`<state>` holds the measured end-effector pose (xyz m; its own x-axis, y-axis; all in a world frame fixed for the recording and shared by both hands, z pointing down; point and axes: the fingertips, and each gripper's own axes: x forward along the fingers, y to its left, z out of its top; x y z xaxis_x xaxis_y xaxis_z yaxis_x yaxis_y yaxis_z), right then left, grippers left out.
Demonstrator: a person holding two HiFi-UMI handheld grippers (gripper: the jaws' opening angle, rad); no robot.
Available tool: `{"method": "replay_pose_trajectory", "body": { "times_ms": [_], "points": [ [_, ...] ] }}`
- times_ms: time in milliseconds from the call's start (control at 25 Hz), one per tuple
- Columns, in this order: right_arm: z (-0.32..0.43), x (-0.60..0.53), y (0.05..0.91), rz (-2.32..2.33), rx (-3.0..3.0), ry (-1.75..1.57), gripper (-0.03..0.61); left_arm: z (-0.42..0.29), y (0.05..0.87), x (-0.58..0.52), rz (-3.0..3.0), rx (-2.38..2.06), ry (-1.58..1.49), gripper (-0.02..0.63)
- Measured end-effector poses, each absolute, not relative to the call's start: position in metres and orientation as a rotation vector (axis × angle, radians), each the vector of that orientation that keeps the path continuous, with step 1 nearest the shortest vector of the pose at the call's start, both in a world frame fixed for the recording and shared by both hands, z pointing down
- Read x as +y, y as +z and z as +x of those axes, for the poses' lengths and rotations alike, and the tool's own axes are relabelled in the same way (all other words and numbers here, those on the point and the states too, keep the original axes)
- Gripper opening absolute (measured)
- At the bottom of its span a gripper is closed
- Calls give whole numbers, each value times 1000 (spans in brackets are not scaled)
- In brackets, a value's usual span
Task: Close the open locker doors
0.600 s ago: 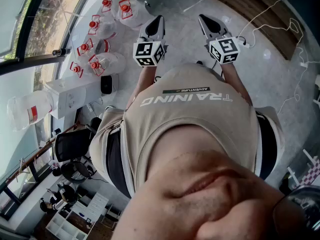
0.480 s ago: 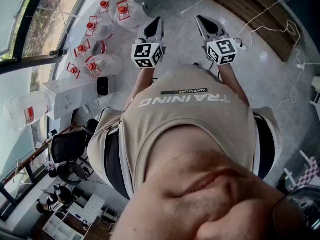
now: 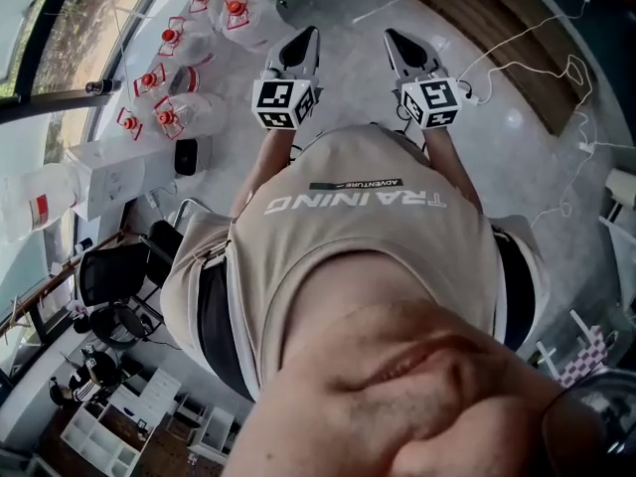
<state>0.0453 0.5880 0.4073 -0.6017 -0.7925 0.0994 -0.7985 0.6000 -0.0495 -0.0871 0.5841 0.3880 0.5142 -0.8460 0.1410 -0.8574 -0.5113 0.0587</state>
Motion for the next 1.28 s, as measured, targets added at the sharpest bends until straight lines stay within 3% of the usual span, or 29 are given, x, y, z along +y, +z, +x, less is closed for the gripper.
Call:
{"method": "replay_pose_trajectory", "body": {
  "times_ms": [720, 1280],
  "points": [
    [47, 512, 463, 1170, -2735, 260, 15, -62, 431, 504, 2536, -1454, 250, 0],
    [11, 332, 440, 1360, -2589, 203, 15, -110, 423, 312, 2694, -1272, 182, 0]
  ]
}}
